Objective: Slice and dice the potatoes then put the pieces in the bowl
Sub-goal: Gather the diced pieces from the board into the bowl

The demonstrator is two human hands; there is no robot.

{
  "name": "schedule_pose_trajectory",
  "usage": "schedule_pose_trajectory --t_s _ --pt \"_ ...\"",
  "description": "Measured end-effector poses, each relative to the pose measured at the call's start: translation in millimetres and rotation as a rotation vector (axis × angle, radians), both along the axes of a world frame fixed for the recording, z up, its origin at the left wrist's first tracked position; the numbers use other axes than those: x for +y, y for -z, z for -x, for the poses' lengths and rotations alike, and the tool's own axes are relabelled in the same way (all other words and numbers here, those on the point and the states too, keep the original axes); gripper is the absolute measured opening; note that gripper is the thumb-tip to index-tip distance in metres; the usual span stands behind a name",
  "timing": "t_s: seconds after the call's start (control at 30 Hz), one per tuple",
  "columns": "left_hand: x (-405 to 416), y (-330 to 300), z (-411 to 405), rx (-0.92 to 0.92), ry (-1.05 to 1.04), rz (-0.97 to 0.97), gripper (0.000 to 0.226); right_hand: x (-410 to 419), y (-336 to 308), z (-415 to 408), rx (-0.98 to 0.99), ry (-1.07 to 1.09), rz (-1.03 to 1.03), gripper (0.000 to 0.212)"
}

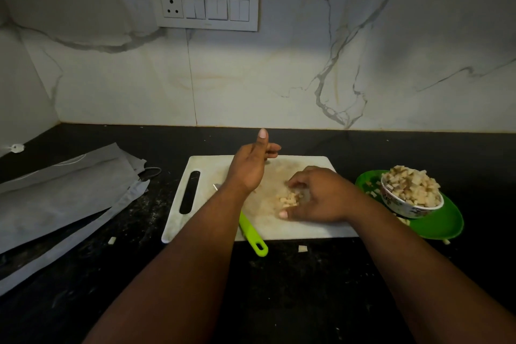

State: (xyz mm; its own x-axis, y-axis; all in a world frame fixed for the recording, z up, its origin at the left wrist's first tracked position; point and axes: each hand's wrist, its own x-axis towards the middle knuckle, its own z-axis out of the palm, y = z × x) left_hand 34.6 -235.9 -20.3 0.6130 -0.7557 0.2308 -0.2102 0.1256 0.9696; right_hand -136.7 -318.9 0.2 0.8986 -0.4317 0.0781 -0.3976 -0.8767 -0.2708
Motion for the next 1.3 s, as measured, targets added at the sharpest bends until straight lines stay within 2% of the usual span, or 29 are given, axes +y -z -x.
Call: schedule_pose_trajectory --t_s 0.03,0.13,0.23,0.4,0.67,0.8,0.87,0.93,1.0,1.1,1.2,1.3 --pt "-1 1 0 -0.004 0.001 0.004 0.084 4 1 -1 0.015 -0.006 -0.017 0.069" --pt "-2 2 -1 -0.017 0.004 -0.01 0.083 18 4 -12 -0.068 -0.039 -0.056 0.028" --pt "-2 2 0 -0.027 0.007 -0.041 0.076 27 4 -20 -0.075 -0.004 -0.055 0.002" --pt "-3 4 0 -0.049 0.023 -0.041 0.085 31 0 -23 -0.034 0.068 -0.06 0.015" --pt "0 1 3 -0.09 0.019 -0.065 0.078 37 -7 -29 -0.018 0.163 -0.048 0.009" --pt "1 -3 11 -0.293 0.008 -0.109 0.068 30 -14 -26 0.004 0.212 -0.168 0.012" --pt "2 -13 28 -0.388 0.043 -0.08 0.048 24 -23 -19 -0.013 0.222 -0.249 0.01" --pt "3 -25 52 -0.459 0.118 -0.012 0.034 15 -37 -7 0.002 0.207 -0.203 0.009" --pt "4 -30 74 -0.488 0.171 0.074 0.046 3 -56 6 0.066 0.192 -0.124 0.016" --pt "-4 -39 106 -0.413 0.213 0.172 0.056 -26 -91 45 0.091 0.327 0.021 0.017" --pt "-24 -50 132 -0.21 0.322 0.079 0.052 -52 -115 82 0.059 0.512 0.019 0.016" --pt "-48 -57 160 -0.011 0.398 -0.041 0.049 -64 -123 104 0.118 0.587 0.059 0.027"
